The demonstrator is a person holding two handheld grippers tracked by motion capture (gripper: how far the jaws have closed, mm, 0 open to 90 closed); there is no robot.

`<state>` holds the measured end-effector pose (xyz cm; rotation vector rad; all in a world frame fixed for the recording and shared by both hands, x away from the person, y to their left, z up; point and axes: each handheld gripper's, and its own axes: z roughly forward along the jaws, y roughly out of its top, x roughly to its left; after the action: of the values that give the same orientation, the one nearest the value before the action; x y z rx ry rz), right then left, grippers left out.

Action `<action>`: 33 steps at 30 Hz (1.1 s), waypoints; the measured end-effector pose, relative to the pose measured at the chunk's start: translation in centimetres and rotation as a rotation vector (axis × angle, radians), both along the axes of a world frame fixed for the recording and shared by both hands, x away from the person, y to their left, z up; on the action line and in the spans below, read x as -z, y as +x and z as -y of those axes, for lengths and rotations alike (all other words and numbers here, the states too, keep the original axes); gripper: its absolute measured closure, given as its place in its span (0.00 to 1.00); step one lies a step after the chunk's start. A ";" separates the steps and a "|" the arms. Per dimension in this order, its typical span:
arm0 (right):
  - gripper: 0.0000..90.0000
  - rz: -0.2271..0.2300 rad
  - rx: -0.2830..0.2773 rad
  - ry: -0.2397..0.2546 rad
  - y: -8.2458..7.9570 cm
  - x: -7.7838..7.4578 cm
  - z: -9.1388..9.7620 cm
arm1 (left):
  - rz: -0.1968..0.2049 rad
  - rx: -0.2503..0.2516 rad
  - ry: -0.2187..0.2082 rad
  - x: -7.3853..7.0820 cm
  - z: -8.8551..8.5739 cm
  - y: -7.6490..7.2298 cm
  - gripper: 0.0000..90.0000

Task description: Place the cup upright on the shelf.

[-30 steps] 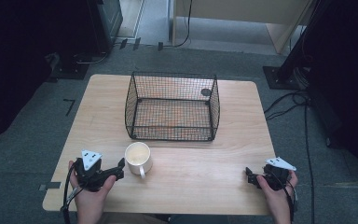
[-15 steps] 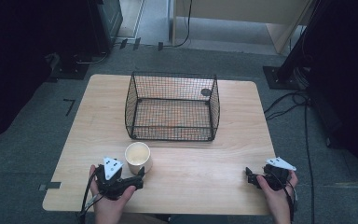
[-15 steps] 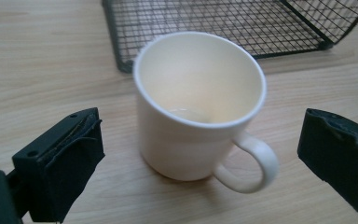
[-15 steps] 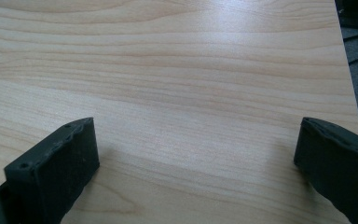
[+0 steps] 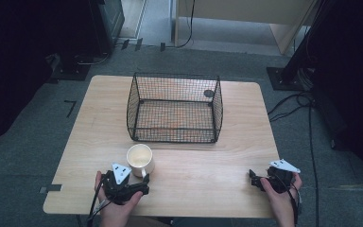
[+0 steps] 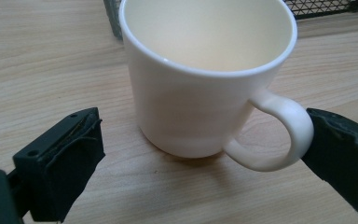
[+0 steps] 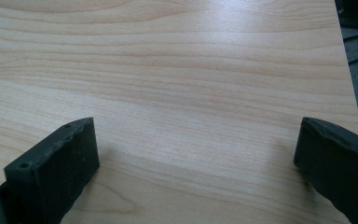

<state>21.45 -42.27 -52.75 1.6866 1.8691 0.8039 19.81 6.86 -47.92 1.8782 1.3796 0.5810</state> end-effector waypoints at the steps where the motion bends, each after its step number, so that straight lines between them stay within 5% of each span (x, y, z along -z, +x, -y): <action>1: 0.00 0.000 0.000 0.000 0.0 0.0 0.0 | 0.007 0.007 -0.002 0.0 -0.2 0.0 0.03; 7: 0.00 0.000 0.000 0.000 0.0 0.0 0.0 | 0.072 0.034 -0.010 0.1 -1.7 -0.6 0.37; 13: 0.00 0.000 0.000 0.000 0.0 0.0 0.0 | 0.070 0.072 -0.018 0.4 -2.5 -0.7 0.67; 23: 0.00 0.000 0.000 0.000 0.0 0.0 0.0 | 0.088 0.091 0.047 0.3 -2.0 0.2 0.88; 33: 0.00 0.000 0.000 0.000 0.0 0.0 0.0 | 0.138 0.134 0.043 -0.6 -3.3 0.3 0.90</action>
<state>21.45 -42.27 -52.75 1.6865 1.8692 0.8039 20.14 10.11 -47.30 1.9095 1.1521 0.6637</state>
